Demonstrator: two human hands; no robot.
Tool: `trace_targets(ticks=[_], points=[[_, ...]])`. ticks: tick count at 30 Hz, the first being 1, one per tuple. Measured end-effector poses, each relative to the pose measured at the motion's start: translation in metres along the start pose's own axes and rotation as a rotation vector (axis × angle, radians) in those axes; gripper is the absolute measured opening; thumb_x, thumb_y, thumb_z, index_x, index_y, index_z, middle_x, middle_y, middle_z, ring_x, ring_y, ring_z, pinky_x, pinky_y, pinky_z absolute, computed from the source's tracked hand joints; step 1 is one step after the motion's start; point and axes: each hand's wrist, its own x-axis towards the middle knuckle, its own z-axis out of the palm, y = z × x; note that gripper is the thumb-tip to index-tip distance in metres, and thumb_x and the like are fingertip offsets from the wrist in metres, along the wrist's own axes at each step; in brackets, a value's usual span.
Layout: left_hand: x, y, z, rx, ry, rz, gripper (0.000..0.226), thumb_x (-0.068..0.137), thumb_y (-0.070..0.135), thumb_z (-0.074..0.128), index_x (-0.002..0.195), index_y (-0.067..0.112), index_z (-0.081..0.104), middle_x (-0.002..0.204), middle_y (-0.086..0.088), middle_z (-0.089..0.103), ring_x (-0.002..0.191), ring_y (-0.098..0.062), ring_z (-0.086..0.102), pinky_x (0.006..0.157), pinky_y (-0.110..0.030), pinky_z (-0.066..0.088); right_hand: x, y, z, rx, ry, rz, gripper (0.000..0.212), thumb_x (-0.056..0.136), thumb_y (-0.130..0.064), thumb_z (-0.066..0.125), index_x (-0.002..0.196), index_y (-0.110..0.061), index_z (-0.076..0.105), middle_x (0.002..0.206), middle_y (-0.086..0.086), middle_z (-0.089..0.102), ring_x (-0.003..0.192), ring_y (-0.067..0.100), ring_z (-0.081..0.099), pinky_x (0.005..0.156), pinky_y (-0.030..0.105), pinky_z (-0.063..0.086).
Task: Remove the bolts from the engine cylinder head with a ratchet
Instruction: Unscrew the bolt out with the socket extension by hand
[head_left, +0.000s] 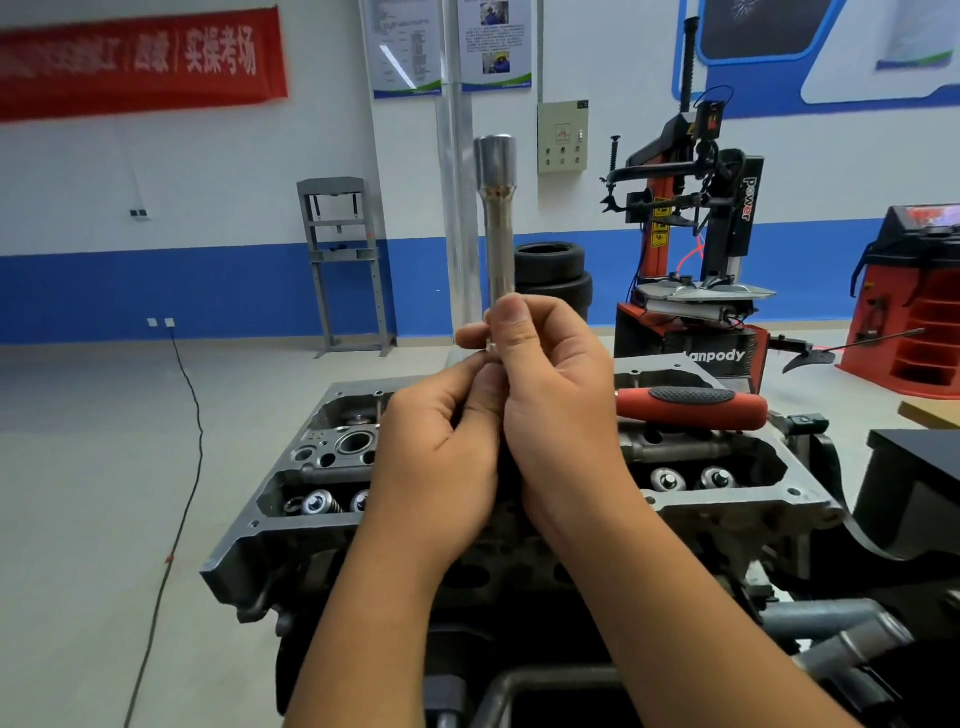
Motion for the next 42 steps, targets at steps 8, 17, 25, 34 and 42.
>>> trace_targets(ticks=[8,17,25,34,42], points=[[0.001,-0.005,0.004,0.109,0.17,0.021,0.017,0.092,0.018,0.075,0.095,0.035,0.072,0.085,0.007,0.078,0.078,-0.017,0.075,0.068,-0.05,0.064,-0.001,-0.001,0.002,0.058,-0.004,0.043,0.018,0.09,-0.035,0.076,0.087,-0.02,0.067,0.094,0.013,0.074,0.084,0.03,0.07,0.085,0.069,0.057],[0.0,0.003,0.005,0.066,0.086,0.004,0.028,0.101,0.01,0.065,0.107,0.035,0.075,0.094,0.007,0.079,0.088,-0.016,0.077,0.08,-0.05,0.064,-0.001,-0.004,0.004,0.074,-0.01,0.074,0.035,0.081,-0.05,0.067,0.09,-0.016,0.07,0.088,0.006,0.074,0.083,0.023,0.068,0.09,0.064,0.056],[-0.002,0.006,0.001,0.028,-0.032,0.01,0.029,0.107,0.019,0.057,0.117,0.04,0.074,0.104,0.011,0.08,0.1,-0.011,0.076,0.086,-0.036,0.061,-0.001,-0.004,0.003,-0.016,0.02,0.019,0.039,0.085,-0.052,0.061,0.09,-0.014,0.069,0.089,0.001,0.075,0.086,0.015,0.067,0.094,0.055,0.056],[-0.003,0.004,0.008,0.169,0.151,0.007,0.026,0.088,0.027,0.071,0.11,0.04,0.079,0.088,0.013,0.079,0.081,-0.015,0.076,0.075,-0.048,0.064,0.0,0.001,0.0,0.006,0.008,-0.009,0.028,0.082,-0.049,0.07,0.088,-0.022,0.067,0.087,0.003,0.076,0.079,0.01,0.068,0.075,0.036,0.058],[0.0,0.003,0.005,0.131,0.093,0.027,0.022,0.102,0.016,0.065,0.113,0.03,0.078,0.094,0.008,0.08,0.09,-0.017,0.076,0.083,-0.051,0.062,0.0,-0.003,0.003,0.049,-0.016,0.059,0.037,0.086,-0.051,0.061,0.091,-0.015,0.069,0.083,0.005,0.074,0.082,0.016,0.068,0.091,0.054,0.057]])
